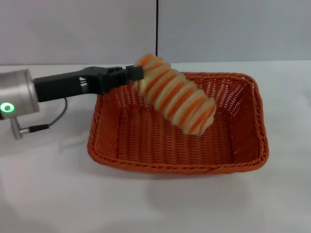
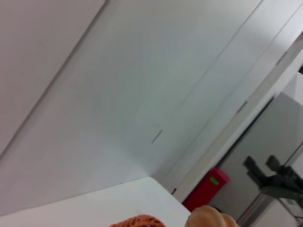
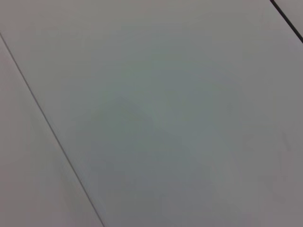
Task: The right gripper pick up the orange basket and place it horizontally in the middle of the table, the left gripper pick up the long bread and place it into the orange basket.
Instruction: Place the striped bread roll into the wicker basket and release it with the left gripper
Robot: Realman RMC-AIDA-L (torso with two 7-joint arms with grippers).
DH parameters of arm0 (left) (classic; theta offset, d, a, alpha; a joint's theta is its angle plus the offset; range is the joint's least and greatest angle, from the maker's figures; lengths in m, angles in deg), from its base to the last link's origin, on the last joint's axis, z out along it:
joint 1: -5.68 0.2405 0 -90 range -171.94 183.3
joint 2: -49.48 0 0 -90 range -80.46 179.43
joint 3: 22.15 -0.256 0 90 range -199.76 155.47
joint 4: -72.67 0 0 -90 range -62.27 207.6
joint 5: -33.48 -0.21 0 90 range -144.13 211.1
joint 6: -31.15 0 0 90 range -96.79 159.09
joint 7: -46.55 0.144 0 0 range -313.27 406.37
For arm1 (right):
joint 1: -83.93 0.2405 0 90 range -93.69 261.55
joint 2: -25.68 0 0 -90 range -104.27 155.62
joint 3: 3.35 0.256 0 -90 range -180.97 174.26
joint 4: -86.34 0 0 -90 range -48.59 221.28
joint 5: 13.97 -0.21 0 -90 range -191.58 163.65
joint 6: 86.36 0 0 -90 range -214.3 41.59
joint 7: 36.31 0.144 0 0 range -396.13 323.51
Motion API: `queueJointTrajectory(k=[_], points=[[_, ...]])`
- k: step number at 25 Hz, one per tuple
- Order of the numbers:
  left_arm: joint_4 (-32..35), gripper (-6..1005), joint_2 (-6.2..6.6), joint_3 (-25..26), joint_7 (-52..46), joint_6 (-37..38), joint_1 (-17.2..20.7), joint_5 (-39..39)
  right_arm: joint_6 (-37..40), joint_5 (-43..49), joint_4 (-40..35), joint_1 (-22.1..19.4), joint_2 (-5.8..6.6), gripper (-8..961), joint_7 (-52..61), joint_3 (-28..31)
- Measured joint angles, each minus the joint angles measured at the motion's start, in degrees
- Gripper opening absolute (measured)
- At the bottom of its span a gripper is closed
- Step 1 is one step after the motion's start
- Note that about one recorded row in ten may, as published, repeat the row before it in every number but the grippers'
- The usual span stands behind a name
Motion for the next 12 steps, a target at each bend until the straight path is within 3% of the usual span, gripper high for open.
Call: queueJointTrajectory(k=[3,4,5,12], points=[[0.0,131,0.0,0.0,0.0,0.0,0.0,0.0,0.0,0.0,0.6,0.2,0.0,604,0.0,0.0],[-3.1,129,0.06,-5.6,5.0,-4.2,0.4,5.1,0.0,0.0,0.6,0.2,0.0,604,0.0,0.0],[-4.2,127,0.11,-6.6,7.9,-4.6,0.3,6.4,-0.1,0.0,1.0,0.4,-0.01,604,0.0,0.0],[-5.8,113,0.21,-6.8,13.0,-7.1,0.2,7.6,-0.2,0.1,2.5,1.0,-0.06,606,-0.3,-0.5]])
